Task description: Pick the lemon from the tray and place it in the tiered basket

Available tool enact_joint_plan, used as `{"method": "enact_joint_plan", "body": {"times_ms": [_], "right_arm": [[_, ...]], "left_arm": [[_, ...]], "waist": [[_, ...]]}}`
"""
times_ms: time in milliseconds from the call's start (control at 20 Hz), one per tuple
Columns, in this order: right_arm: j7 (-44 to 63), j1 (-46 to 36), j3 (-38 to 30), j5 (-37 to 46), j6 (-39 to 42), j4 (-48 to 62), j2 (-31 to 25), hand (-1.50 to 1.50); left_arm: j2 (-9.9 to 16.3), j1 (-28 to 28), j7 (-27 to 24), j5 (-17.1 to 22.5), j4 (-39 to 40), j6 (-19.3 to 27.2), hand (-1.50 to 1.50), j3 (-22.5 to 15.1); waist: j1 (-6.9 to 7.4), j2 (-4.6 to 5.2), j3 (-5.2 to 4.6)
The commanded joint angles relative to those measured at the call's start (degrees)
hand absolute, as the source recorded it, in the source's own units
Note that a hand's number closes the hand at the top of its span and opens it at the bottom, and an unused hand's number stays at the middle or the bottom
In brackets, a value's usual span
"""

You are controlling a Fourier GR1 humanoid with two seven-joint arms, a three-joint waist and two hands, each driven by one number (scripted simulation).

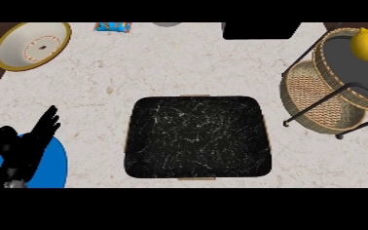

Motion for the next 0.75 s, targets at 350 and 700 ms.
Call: {"method": "enact_joint_plan", "body": {"times_ms": [350, 700], "right_arm": [[5.78, 6.10, -24.21, -21.21, 5.90, -13.25, -1.97, -1.50], [-0.12, 21.47, -41.21, -37.66, 18.00, -22.80, -2.63, -1.50]], "left_arm": [[0.83, 1.93, 0.25, 0.96, -0.76, 0.20, 0.00, 2.28], [0.06, 4.03, 1.07, 0.18, -3.70, 0.37, 0.00, 1.18]], "waist": [[-2.85, -0.95, 0.11], [-2.86, -0.71, 0.13]]}}
